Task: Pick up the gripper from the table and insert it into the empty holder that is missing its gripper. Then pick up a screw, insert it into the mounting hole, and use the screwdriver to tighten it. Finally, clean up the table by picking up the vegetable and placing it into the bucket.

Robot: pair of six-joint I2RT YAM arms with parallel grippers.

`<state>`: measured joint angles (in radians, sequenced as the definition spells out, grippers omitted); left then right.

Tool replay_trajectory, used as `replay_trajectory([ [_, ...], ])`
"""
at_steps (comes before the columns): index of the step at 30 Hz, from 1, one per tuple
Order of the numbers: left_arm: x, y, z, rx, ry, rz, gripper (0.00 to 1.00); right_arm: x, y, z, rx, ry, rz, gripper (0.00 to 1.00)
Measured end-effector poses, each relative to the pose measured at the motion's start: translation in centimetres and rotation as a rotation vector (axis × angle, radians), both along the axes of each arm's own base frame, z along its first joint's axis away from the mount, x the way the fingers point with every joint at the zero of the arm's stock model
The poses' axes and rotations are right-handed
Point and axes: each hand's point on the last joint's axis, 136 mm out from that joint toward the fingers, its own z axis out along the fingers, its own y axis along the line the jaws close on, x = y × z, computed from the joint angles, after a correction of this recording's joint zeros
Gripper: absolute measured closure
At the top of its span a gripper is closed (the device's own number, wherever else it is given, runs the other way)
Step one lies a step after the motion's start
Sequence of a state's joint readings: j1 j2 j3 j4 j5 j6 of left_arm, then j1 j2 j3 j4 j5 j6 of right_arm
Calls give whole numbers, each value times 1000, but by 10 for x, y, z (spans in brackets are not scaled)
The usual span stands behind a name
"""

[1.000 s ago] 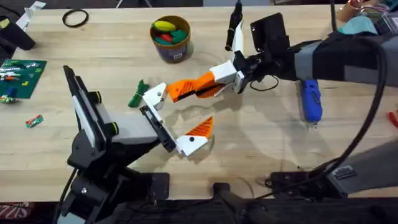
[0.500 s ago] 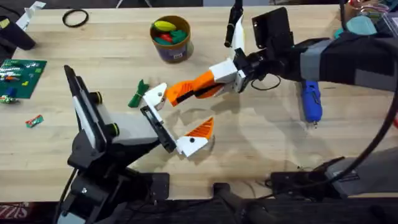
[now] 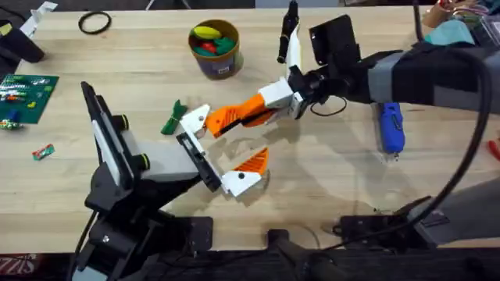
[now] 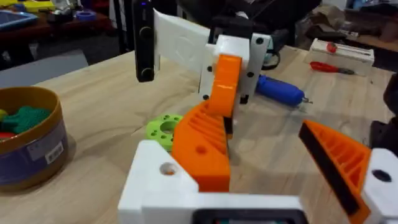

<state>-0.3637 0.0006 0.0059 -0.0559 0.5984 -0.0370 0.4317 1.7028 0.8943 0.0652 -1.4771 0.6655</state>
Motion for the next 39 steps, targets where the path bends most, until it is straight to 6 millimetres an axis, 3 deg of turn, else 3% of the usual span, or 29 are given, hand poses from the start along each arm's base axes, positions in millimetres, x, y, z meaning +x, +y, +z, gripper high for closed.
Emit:
replay_trajectory([
  [19,2,1,0,-5,9,12,14,8,4,-5,-35,-1,-33,988],
  [39,3,2,0,-15,23,19,14,10,26,-6,-101,16,-71,988],
])
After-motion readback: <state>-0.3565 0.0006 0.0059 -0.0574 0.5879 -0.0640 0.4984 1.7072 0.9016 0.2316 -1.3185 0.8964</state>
